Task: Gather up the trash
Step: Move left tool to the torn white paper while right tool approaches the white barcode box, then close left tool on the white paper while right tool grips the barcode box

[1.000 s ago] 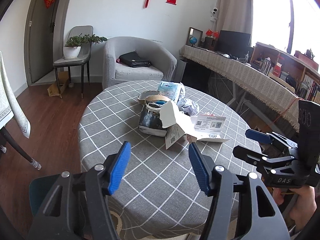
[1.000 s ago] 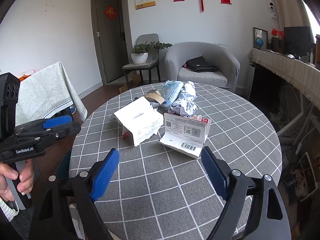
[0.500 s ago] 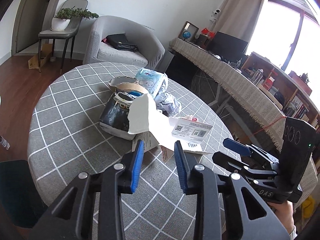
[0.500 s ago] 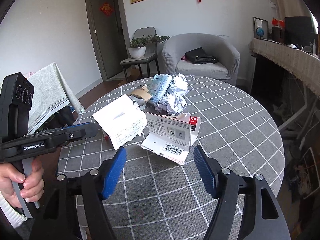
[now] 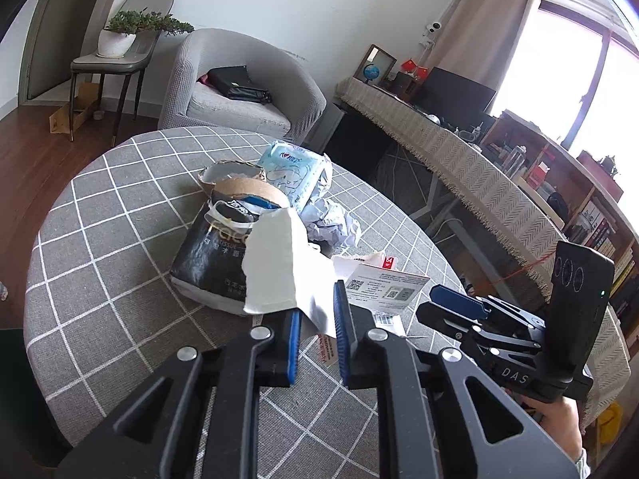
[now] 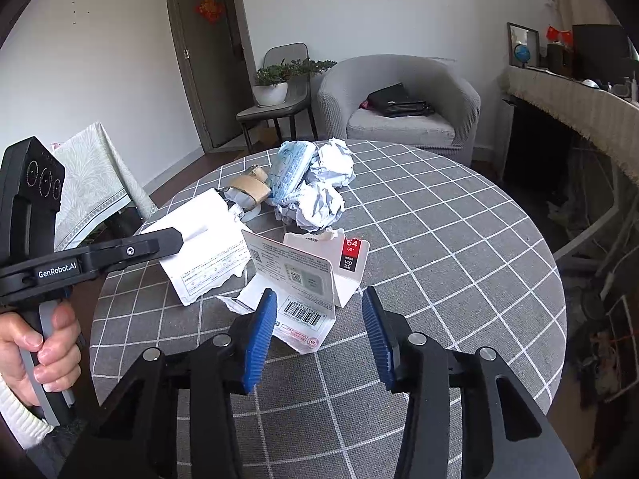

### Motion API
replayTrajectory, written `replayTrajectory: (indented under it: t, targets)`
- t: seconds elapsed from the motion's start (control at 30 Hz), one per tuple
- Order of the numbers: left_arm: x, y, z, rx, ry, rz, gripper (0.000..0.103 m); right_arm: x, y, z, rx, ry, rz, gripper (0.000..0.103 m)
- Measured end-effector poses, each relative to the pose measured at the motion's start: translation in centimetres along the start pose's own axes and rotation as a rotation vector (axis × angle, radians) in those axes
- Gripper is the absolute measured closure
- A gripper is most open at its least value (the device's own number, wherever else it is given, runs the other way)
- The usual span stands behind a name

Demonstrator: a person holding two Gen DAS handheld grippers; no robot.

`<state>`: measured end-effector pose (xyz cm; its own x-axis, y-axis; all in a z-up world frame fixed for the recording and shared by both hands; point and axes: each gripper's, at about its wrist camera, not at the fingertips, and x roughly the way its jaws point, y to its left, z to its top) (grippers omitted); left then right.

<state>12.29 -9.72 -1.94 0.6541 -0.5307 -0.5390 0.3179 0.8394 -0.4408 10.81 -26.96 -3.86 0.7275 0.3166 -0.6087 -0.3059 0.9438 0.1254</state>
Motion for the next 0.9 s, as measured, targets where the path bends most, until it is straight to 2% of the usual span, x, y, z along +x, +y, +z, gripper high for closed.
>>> replayTrajectory:
  t: [0.2, 0.57, 0.7, 0.87, 0.9]
  targets:
    - [0.6, 0.4, 0.3, 0.026, 0.009, -0.001, 0.094, 1.3, 0.1, 0.9, -0.043, 0.024, 0.028, 0.069]
    - [1.5, 0.8, 0.9, 0.047, 0.033, -0.030, 0.097, 2.4, 1.5, 1.6, -0.138, 0.039, 0.102, 0.069]
    - [1.2, 0.8, 0.7, 0.048, 0.034, -0.030, 0.097, 1.5, 1.8, 1.1, -0.157, 0.045, 0.127, 0.082]
    - [0.5, 0.6, 0.5, 0.057, 0.031, -0.044, 0.098, 1.0, 2.9, 0.9, -0.196, 0.056, 0.135, 0.089]
    - [0.3, 0.5, 0.5, 0.059, 0.032, -0.046, 0.098, 1.0, 3.2, 0.9, -0.198, 0.058, 0.142, 0.093]
